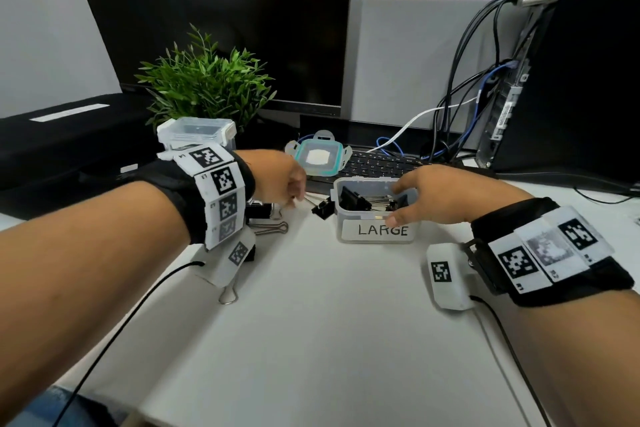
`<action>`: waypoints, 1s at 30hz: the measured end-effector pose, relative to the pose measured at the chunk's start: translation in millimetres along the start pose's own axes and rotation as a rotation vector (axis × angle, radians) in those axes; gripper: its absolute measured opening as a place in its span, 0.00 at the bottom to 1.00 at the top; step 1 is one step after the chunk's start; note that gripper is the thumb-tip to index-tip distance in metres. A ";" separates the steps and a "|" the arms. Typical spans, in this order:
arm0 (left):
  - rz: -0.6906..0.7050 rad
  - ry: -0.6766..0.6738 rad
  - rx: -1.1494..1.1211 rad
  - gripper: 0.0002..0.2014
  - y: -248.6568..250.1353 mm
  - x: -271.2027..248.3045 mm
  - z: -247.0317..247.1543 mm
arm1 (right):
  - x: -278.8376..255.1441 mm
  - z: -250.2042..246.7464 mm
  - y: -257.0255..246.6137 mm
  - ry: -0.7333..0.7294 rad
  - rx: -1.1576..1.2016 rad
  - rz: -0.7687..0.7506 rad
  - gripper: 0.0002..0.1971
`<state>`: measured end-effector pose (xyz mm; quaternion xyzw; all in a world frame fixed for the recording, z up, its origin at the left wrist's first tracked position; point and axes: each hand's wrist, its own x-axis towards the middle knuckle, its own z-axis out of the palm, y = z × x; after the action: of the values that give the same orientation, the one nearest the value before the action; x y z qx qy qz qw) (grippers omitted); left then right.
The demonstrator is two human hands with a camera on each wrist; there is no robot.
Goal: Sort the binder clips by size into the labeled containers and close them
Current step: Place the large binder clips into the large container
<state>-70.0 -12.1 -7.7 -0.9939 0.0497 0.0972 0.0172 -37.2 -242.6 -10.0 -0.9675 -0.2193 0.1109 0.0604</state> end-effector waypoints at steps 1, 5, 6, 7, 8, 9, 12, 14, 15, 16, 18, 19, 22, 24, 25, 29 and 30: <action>-0.032 -0.078 0.060 0.13 -2.5 -0.5 3.0 | -0.9 -0.1 -0.4 -0.002 -0.006 0.000 0.34; -0.142 -0.260 0.179 0.22 -6.5 -0.6 19.4 | -3.2 -0.8 -2.0 -0.012 -0.037 0.009 0.31; -0.151 -0.261 0.193 0.23 -5.6 -0.2 22.8 | -3.0 -1.0 -2.4 -0.017 -0.052 0.011 0.30; -0.154 -0.253 0.206 0.23 -3.9 0.3 24.8 | -2.7 -0.9 -2.8 -0.021 -0.064 0.014 0.29; -0.155 -0.243 0.219 0.22 -1.8 0.5 26.2 | -2.3 -0.9 -3.1 -0.023 -0.071 0.017 0.28; -0.154 -0.232 0.233 0.21 0.6 0.8 26.9 | -2.0 -0.8 -3.1 -0.023 -0.072 0.022 0.27; -0.145 -0.209 0.237 0.15 5.0 1.8 27.7 | -1.9 -0.8 -3.2 -0.016 -0.077 0.038 0.28; -0.146 -0.209 0.236 0.13 6.1 1.6 27.9 | -2.5 -1.0 -3.2 -0.011 -0.094 0.046 0.29; -0.147 -0.213 0.233 0.12 6.3 1.7 27.7 | -3.0 -1.3 -3.4 -0.010 -0.100 0.048 0.29; -0.146 -0.216 0.225 0.12 6.2 1.6 27.4 | -3.7 -1.4 -3.5 -0.011 -0.100 0.048 0.28; -0.138 -0.206 0.196 0.11 4.7 1.9 26.8 | -4.6 -1.7 -4.0 -0.012 -0.101 0.048 0.28; -0.133 -0.187 0.176 0.10 3.2 2.3 26.9 | -5.6 -1.9 -4.4 -0.012 -0.105 0.047 0.28; -0.119 -0.114 0.111 0.09 -1.4 3.1 27.6 | -6.0 -1.7 -5.6 -0.011 -0.108 0.045 0.28; -0.104 -0.085 0.073 0.12 -1.4 2.4 26.7 | -6.2 -1.5 -7.0 -0.008 -0.107 0.044 0.29; -0.087 -0.077 0.067 0.13 -0.5 2.1 25.7 | -6.2 -1.3 -7.3 -0.003 -0.105 0.044 0.30; -0.020 -0.051 0.021 0.11 4.3 -2.2 21.7 | -5.6 -1.0 -7.5 0.019 -0.100 0.041 0.31; -0.008 -0.044 0.007 0.11 5.8 -3.9 20.6 | -5.8 -1.3 -7.5 0.023 -0.099 0.040 0.31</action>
<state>-78.3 -16.6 -27.3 -0.9916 0.0457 0.1187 0.0223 -45.0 -238.5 -6.5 -0.9747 -0.2043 0.0902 0.0126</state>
